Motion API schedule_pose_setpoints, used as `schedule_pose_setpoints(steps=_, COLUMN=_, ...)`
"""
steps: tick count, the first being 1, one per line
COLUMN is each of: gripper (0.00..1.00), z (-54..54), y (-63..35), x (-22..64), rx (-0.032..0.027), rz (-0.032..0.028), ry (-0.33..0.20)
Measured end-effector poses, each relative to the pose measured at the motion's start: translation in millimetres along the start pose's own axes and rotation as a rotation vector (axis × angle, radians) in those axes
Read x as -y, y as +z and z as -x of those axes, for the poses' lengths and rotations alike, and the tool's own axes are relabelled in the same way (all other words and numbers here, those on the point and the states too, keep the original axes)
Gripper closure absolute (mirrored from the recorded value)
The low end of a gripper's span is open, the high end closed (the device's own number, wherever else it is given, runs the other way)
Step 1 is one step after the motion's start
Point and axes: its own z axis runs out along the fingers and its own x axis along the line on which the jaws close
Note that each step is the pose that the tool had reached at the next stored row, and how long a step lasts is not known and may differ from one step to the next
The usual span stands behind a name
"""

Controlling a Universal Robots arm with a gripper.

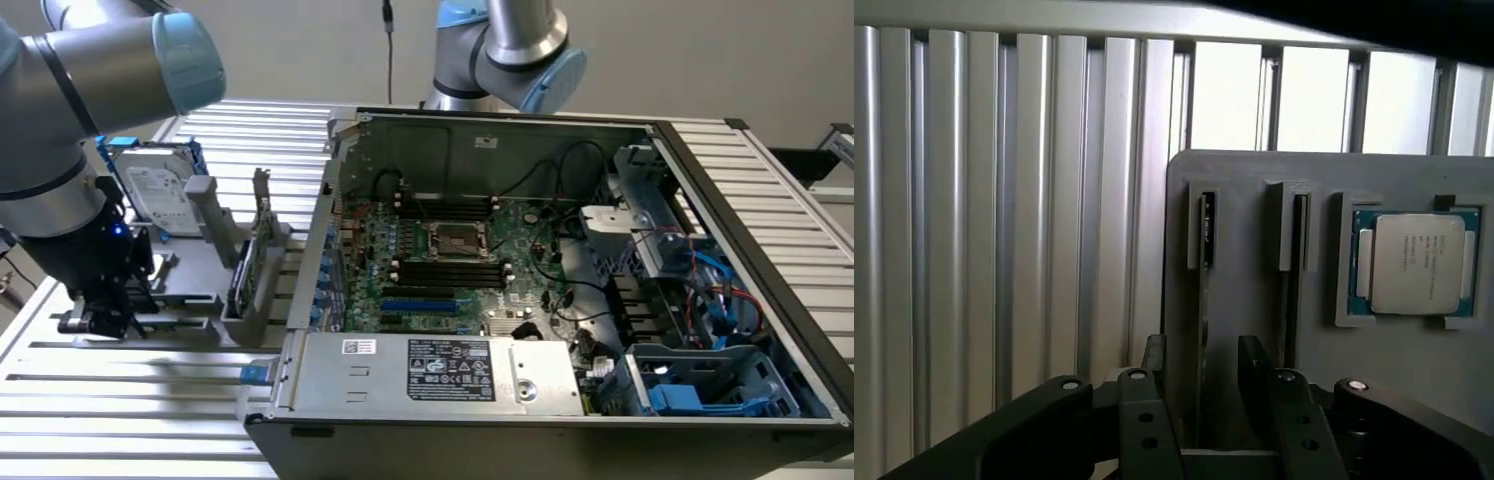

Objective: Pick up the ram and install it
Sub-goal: 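Pick up the ram and move it above insertion slot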

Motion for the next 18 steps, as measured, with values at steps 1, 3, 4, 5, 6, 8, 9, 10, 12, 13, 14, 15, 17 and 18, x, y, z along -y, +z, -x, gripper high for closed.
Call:
schedule_pose_setpoints(steps=1, gripper=0.58, z=0.0, y=1.8, x=0.1, rx=0.0001, rz=-0.0001, ry=-0.001)
schedule_pose_setpoints(steps=3, gripper=0.58, z=-0.8, y=4.5, x=0.1, rx=0.0033, rz=-0.0002, ry=-0.003)
schedule_pose_setpoints(steps=4, gripper=0.58, z=-1.4, y=5.1, x=0.1, rx=0.0062, rz=-0.0004, ry=-0.004)
schedule_pose_setpoints(steps=5, gripper=0.58, z=-2.2, y=5.3, x=0.0, rx=0.0094, rz=-0.0007, ry=-0.005)
schedule_pose_setpoints(steps=6, gripper=0.58, z=-2.9, y=5.3, x=0.0, rx=0.0125, rz=-0.0008, ry=-0.006)
schedule_pose_setpoints(steps=8, gripper=0.58, z=-4.2, y=5.3, x=-0.1, rx=0.0200, rz=-0.0010, ry=-0.008)
schedule_pose_setpoints(steps=9, gripper=0.58, z=-4.8, y=5.3, x=0.0, rx=0.0241, rz=-0.0012, ry=-0.008)
schedule_pose_setpoints(steps=10, gripper=0.58, z=-5.1, y=5.4, x=-0.1, rx=0.0283, rz=-0.0015, ry=-0.008)
schedule_pose_setpoints(steps=12, gripper=0.58, z=-5.8, y=5.3, x=-0.1, rx=0.0339, rz=-0.0017, ry=-0.008)
schedule_pose_setpoints(steps=13, gripper=0.58, z=-6.0, y=5.3, x=-0.2, rx=0.0354, rz=-0.0018, ry=-0.008)
schedule_pose_setpoints(steps=14, gripper=0.58, z=-6.2, y=5.3, x=-0.2, rx=0.0362, rz=-0.0017, ry=-0.008)
schedule_pose_setpoints(steps=15, gripper=0.58, z=-6.3, y=5.4, x=-0.1, rx=0.0367, rz=-0.0016, ry=-0.008)
schedule_pose_setpoints(steps=17, gripper=0.58, z=-6.5, y=5.4, x=-0.1, rx=0.0370, rz=-0.0008, ry=-0.006)
schedule_pose_setpoints(steps=18, gripper=0.58, z=-6.5, y=5.4, x=-0.2, rx=0.0370, rz=-0.0003, ry=-0.004)
